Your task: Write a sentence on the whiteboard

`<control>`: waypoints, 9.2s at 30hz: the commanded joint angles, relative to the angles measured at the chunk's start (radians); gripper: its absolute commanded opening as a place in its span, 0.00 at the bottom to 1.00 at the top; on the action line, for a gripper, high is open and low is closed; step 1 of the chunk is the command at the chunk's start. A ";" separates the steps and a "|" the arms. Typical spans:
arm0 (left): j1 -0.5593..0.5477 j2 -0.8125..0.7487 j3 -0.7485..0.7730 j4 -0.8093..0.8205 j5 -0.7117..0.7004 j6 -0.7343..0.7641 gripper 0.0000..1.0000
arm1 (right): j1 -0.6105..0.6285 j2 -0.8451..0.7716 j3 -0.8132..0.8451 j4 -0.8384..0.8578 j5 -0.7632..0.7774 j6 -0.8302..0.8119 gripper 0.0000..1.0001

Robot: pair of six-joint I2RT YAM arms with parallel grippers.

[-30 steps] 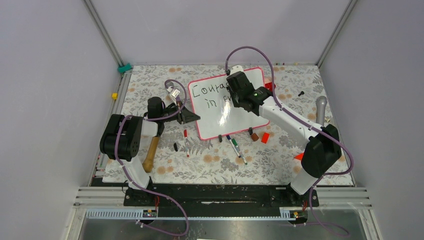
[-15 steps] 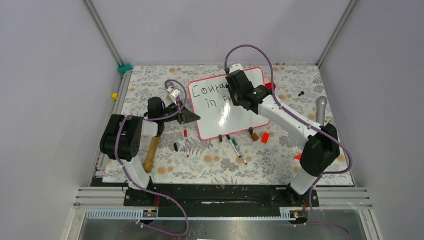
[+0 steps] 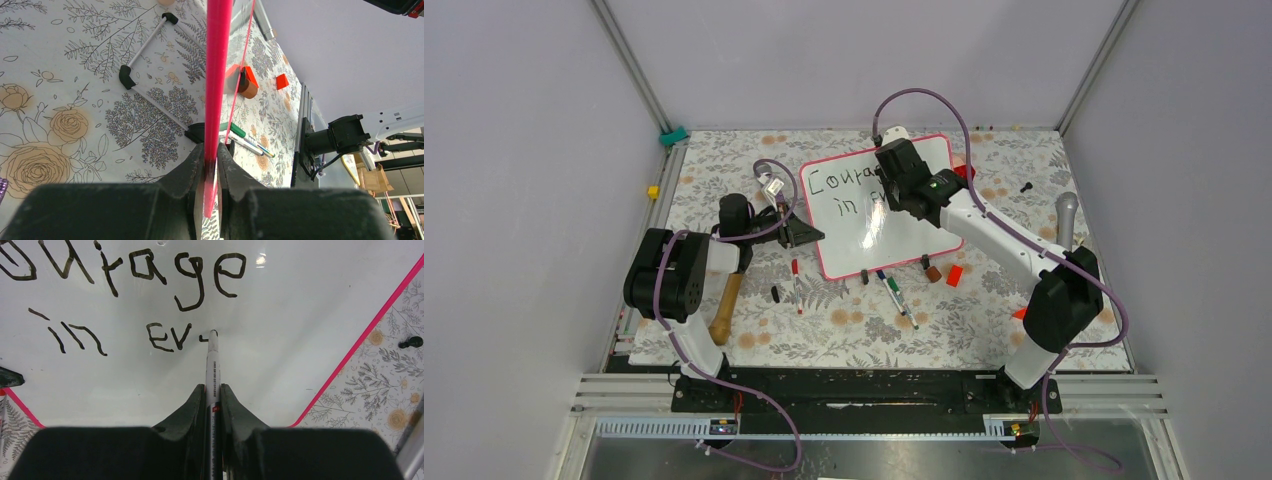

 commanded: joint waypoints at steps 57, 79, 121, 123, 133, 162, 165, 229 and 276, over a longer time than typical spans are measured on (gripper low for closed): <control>0.022 -0.004 -0.015 0.011 -0.049 0.022 0.00 | -0.008 -0.067 -0.028 -0.011 0.042 -0.005 0.00; 0.022 -0.003 -0.015 0.011 -0.048 0.020 0.00 | -0.015 -0.091 -0.057 0.073 0.036 -0.012 0.00; 0.021 0.000 -0.012 0.010 -0.044 0.019 0.00 | -0.020 -0.067 -0.093 0.006 -0.007 -0.008 0.00; 0.021 0.000 -0.011 0.011 -0.041 0.018 0.00 | -0.020 -0.066 -0.090 -0.001 -0.013 -0.007 0.00; 0.021 0.002 -0.010 0.015 -0.039 0.014 0.00 | -0.021 -0.059 -0.067 -0.007 0.000 -0.009 0.00; 0.021 0.004 -0.011 0.014 -0.041 0.016 0.00 | -0.023 0.008 0.033 -0.010 0.051 -0.024 0.00; 0.021 0.004 -0.010 0.014 -0.042 0.016 0.00 | -0.025 0.010 0.037 -0.010 0.061 -0.028 0.00; 0.021 0.013 -0.008 0.042 -0.040 -0.006 0.00 | -0.039 -0.357 -0.429 0.456 0.017 0.045 0.00; 0.036 0.045 -0.006 0.113 -0.016 -0.068 0.00 | -0.065 -0.268 -0.287 0.249 -0.102 0.089 0.00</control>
